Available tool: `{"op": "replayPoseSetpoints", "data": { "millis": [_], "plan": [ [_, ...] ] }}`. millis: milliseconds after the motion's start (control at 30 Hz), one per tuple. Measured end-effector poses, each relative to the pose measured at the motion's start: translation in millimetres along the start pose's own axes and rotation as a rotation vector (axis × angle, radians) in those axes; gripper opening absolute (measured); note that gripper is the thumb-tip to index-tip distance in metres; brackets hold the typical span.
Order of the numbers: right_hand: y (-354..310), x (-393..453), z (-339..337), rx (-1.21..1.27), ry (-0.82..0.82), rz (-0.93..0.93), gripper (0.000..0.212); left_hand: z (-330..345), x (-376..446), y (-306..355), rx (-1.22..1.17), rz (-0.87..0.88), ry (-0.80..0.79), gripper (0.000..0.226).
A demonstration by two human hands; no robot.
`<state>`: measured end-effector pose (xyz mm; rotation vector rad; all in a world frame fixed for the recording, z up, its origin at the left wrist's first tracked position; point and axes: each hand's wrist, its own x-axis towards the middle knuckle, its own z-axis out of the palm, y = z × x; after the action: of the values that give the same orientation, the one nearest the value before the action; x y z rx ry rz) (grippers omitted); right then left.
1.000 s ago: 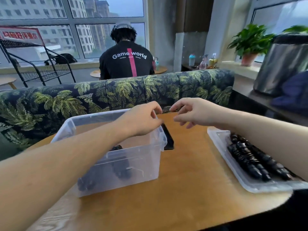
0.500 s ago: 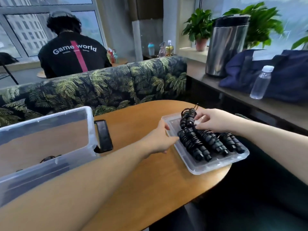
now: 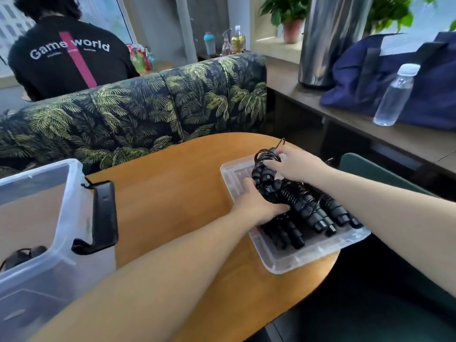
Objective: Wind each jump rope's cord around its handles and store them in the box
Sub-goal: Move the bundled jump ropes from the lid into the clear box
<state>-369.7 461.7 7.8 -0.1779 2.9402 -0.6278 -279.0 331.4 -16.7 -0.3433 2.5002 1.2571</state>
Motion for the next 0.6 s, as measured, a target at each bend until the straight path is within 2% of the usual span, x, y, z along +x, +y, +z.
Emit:
{"op": "replayPoseSetpoints", "data": {
  "millis": [67,133,233,333,467,600],
  "plan": [
    [-4.0,10.1,7.5,-0.052,-0.009,0.030,0.074,-2.8,6.0,0.6,-0.128,-0.067,-0.046,0.086],
    [-6.9,19.2,14.2,-0.020,-0.042,0.053,0.096,-7.4,6.9,0.8,-0.279,-0.127,-0.105,0.078],
    [-7.0,33.9,19.6,0.027,-0.092,0.066,0.119,-15.6,3.2,-1.8,-0.329,-0.137,-0.129,0.062],
    [-9.9,33.3,15.7,0.095,-0.094,0.057,0.111,-25.1,-1.4,-9.6,-0.312,-0.138,-0.112,0.061],
    [-19.3,19.6,5.6,0.238,-0.022,0.023,0.078,-49.5,-16.0,-19.4,-0.344,-0.129,-0.078,0.068],
    [-38.7,0.9,-6.1,0.404,0.029,-0.068,0.067,-85.1,-43.2,-27.1,-0.355,-0.055,-0.008,0.063]
  ]
}}
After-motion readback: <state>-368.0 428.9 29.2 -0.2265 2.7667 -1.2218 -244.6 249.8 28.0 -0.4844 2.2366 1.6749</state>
